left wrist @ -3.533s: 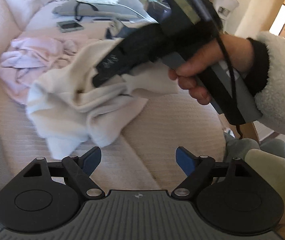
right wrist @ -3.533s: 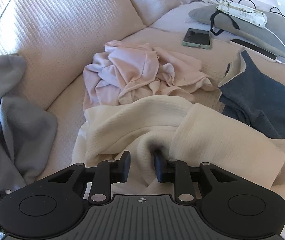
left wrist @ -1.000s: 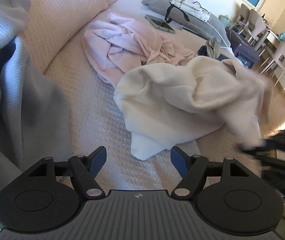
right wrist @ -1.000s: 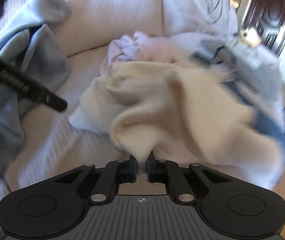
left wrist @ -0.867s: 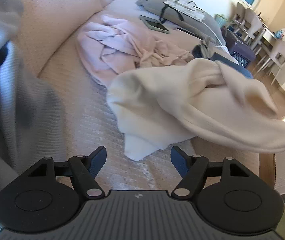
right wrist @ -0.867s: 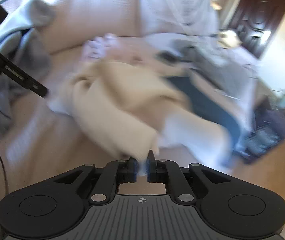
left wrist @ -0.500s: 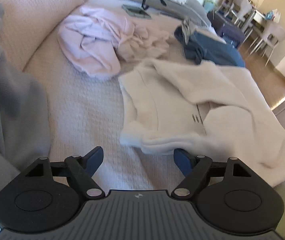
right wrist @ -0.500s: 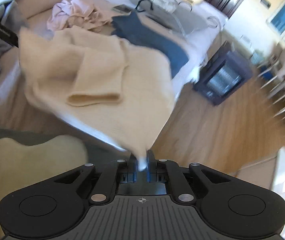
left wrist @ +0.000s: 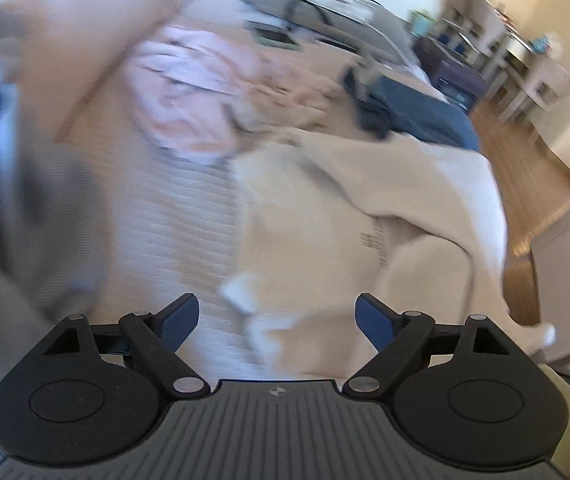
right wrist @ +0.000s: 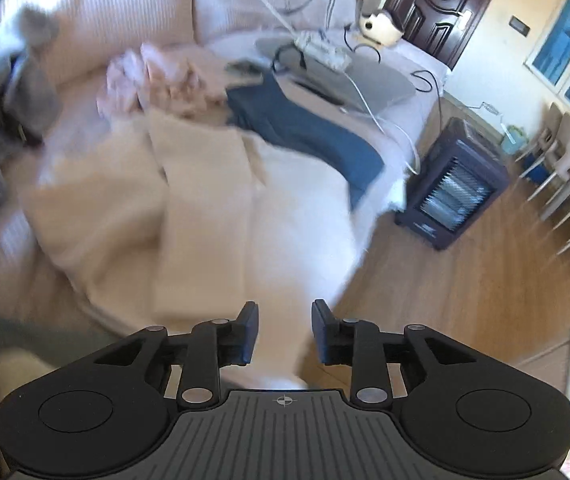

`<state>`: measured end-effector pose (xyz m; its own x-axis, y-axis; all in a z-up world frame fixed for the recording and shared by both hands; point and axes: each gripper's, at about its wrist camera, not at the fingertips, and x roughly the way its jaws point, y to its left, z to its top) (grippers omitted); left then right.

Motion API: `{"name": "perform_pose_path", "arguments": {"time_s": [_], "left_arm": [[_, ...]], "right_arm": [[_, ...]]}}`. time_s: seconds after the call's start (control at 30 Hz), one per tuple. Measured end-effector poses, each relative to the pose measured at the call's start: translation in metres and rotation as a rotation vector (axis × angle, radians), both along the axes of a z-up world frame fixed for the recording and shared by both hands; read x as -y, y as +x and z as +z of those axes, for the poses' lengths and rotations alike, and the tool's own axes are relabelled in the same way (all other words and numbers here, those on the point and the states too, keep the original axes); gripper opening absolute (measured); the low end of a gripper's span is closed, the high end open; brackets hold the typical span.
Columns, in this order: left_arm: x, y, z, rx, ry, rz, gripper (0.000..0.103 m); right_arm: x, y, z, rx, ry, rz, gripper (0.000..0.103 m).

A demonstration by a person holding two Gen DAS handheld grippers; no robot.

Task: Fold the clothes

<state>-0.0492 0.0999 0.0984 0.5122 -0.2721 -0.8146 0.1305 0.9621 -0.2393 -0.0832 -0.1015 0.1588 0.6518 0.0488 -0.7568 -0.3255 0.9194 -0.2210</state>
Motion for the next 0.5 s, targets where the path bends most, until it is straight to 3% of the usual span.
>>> {"name": "perform_pose_path", "arguments": {"time_s": [0.1,0.27,0.4,0.5], "left_arm": [[0.031,0.008,0.001,0.03,0.01,-0.107,0.084],[0.075,0.023,-0.001,0.055,0.039,-0.25,0.083],[0.088,0.029,-0.017,-0.003,0.052,-0.27,0.082],[0.087,0.03,-0.034,-0.075,0.055,-0.258,0.08]], "right_arm": [[-0.01,0.013,-0.01,-0.007,0.083,0.023,0.03],[-0.012,0.049,-0.042,-0.115,0.131,0.01,0.034],[-0.001,0.079,-0.065,-0.195,0.19,-0.052,0.053],[0.004,0.093,-0.083,-0.242,0.223,-0.08,0.055]]}}
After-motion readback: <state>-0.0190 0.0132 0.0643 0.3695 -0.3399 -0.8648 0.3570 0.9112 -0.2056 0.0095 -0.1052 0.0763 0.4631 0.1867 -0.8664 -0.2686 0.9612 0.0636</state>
